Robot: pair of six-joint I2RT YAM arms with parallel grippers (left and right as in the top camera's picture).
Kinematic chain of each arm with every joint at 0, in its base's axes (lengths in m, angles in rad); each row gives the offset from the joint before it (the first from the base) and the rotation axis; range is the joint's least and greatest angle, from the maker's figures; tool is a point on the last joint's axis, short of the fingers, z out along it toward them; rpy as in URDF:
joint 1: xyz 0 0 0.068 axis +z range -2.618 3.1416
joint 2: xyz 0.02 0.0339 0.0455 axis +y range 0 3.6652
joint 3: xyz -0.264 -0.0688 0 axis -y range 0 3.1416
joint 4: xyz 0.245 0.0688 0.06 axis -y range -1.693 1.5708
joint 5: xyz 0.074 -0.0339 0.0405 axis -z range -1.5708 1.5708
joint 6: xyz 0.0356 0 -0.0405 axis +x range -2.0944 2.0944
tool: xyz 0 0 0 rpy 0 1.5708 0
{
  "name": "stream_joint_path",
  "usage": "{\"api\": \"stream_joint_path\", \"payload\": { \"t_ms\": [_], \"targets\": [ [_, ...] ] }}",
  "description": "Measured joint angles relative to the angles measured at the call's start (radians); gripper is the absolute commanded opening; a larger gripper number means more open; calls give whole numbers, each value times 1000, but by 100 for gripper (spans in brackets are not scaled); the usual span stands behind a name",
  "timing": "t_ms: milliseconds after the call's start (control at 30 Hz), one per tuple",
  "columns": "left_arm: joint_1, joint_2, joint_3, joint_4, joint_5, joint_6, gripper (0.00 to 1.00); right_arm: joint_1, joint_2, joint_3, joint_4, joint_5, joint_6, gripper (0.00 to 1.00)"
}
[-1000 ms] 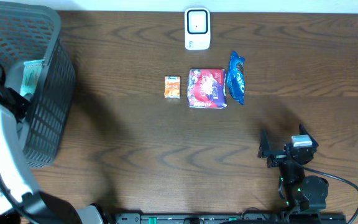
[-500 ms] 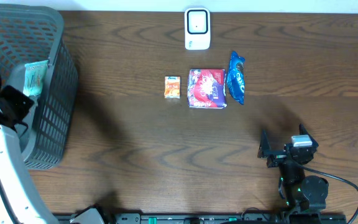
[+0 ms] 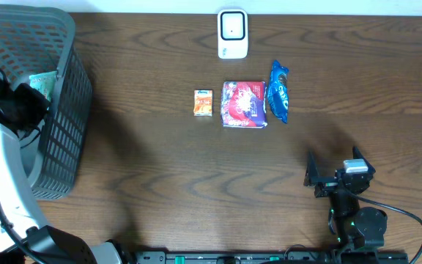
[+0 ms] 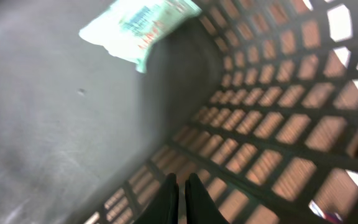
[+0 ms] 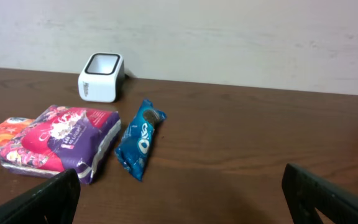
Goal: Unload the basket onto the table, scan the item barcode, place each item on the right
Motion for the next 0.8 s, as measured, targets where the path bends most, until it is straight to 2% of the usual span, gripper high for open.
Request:
{"api": "stream_joint_path", "payload": {
  "t_ms": [500,633,667,700,733,800],
  "targets": [
    [3,-98,1,-173,76,32,7,0,0,0,0,0,0,99],
    [2,-98,0,-92,76,48,8,0,0,0,1,0,0,99],
    [1,-98,0,-55,73,51,14,0,0,0,0,0,0,99],
    [1,-98,0,-5,71,54,25,0,0,0,0,0,0,99],
    [1,-97,0,34,70,52,29,0,0,0,0,0,0,99],
    [1,-93,0,77,72,56,31,0,0,0,0,0,0,99]
  ]
}}
